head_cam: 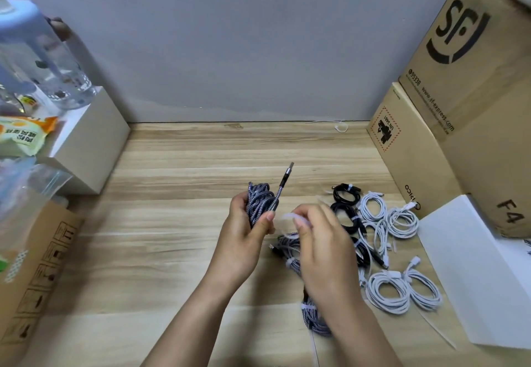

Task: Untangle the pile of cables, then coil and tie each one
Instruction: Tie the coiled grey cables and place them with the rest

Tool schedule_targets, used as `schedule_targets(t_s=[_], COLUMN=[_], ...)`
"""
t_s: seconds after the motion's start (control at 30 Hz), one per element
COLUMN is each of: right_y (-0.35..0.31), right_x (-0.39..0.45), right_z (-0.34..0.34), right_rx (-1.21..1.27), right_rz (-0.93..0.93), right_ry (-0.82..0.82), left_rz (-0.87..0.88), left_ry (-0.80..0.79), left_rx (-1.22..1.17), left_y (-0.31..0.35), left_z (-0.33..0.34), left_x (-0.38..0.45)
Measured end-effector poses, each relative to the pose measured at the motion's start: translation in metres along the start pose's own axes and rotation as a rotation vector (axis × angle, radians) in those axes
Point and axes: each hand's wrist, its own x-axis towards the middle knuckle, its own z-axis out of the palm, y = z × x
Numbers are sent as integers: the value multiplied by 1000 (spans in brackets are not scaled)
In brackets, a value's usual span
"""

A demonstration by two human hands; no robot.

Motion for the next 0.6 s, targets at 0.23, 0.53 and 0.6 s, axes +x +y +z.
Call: schedule_targets(t_s=[0.23,0.53,0.6], right_y=[-22,4,7], right_x=[11,-2,-4], right_z=[-3,18,18], right_rx=[746,341,239], right_rz=[314,401,384], right_ry=[-89,103,132], left_rz=[-102,-64,-48], left_ry=[-92,-100,-98], left_rx=[-81,-234,-248], left_y=[-3,11,14], left_z=[0,1,3], left_x=[-6,-12,-12])
